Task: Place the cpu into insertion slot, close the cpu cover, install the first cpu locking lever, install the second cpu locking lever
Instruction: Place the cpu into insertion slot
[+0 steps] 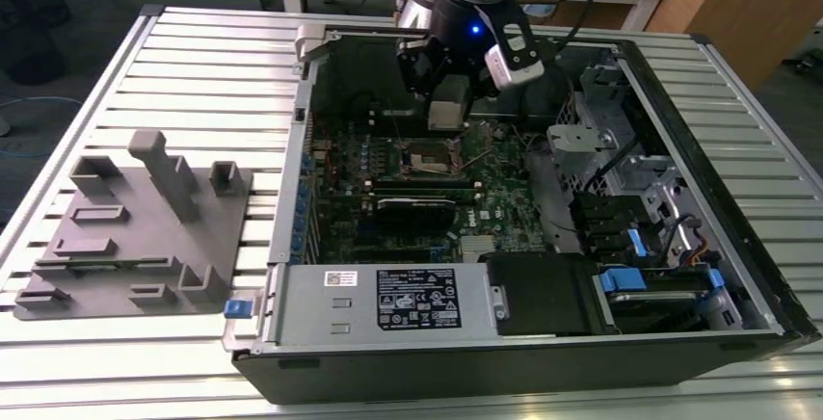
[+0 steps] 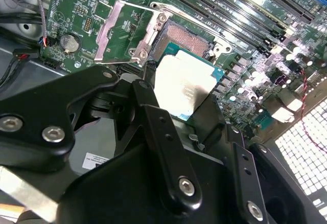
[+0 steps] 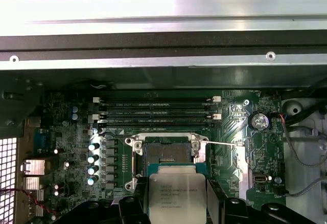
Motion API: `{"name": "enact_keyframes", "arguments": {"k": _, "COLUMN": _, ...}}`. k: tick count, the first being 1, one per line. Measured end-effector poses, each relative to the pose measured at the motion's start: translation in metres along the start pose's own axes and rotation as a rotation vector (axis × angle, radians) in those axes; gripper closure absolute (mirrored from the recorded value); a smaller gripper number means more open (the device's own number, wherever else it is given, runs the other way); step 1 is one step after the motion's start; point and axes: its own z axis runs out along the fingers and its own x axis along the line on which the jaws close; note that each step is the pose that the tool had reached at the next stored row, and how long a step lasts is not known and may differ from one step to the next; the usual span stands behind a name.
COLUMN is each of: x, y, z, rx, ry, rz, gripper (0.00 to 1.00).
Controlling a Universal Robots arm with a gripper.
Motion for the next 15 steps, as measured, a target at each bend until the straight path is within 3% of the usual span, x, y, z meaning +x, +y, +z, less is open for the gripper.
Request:
{"name": "enact_keyframes", "arguments": {"k": 4, "x": 0.0, "y": -0.0001, "z": 0.0007, "rx": -0.0005, "ry": -0.0022, "rz": 0.024, "gripper": 0.46}}
{"name": "enact_keyframes", "arguments": {"k": 15, "x": 0.0, "y": -0.0003, "z": 0.0037, "rx": -0.0041, "ry": -0.0196, "rz": 0.219, "gripper": 0.46}}
